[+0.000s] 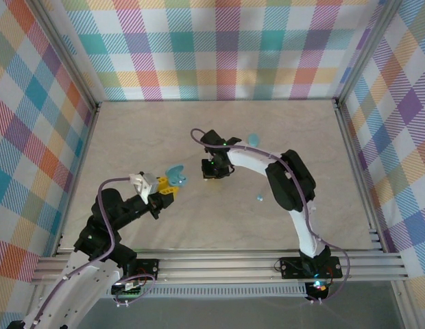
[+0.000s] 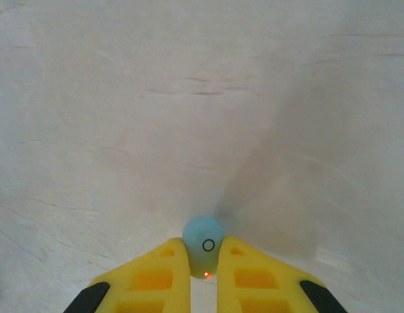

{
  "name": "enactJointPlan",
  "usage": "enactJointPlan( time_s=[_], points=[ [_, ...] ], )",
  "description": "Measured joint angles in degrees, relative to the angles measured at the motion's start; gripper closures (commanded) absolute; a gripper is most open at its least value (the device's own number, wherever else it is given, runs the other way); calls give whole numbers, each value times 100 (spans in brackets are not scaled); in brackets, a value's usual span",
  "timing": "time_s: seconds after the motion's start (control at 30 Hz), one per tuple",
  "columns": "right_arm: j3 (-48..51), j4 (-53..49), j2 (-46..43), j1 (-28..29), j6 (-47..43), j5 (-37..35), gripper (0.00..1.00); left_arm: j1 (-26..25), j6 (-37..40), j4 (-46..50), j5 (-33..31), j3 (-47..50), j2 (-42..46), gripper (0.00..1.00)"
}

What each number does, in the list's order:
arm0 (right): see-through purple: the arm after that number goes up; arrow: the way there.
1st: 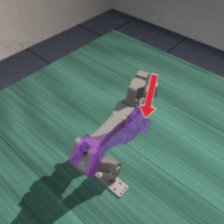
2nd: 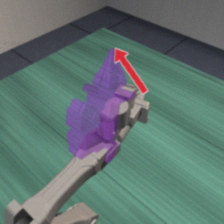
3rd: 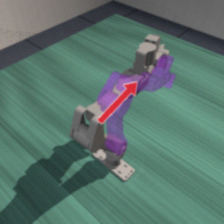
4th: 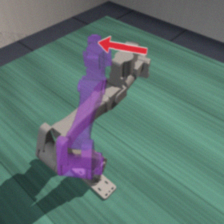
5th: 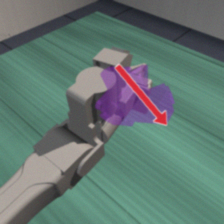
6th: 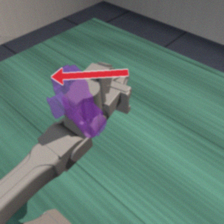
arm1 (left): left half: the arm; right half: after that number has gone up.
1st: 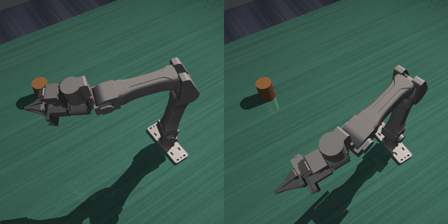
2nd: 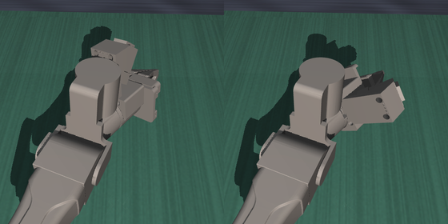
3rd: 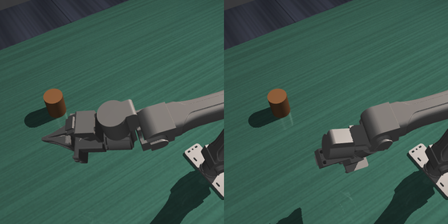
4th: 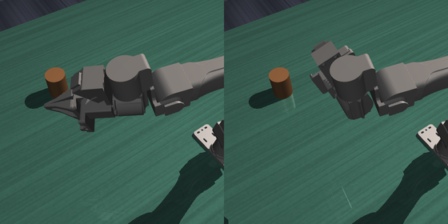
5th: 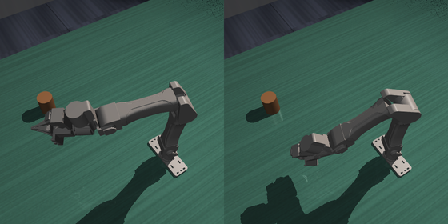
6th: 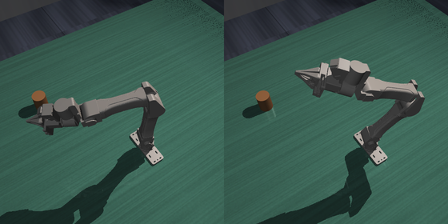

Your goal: Insert the wireless bluetooth earbuds into the charging case

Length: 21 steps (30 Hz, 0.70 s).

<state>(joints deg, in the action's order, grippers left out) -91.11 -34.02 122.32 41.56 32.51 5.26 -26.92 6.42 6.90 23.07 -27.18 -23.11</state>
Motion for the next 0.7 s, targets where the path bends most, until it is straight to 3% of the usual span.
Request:
enactJointPlan(
  time_s=[0.4, 0.7],
  points=[
    [1161, 162, -1038, -105, -39, -59, 86, 0, -131, -424, 20, 4, -391, 93],
    [1499, 131, -1521, -105, -216, -133, 87, 0, -186, -577, 2, 2, -776, 93]
  ],
)
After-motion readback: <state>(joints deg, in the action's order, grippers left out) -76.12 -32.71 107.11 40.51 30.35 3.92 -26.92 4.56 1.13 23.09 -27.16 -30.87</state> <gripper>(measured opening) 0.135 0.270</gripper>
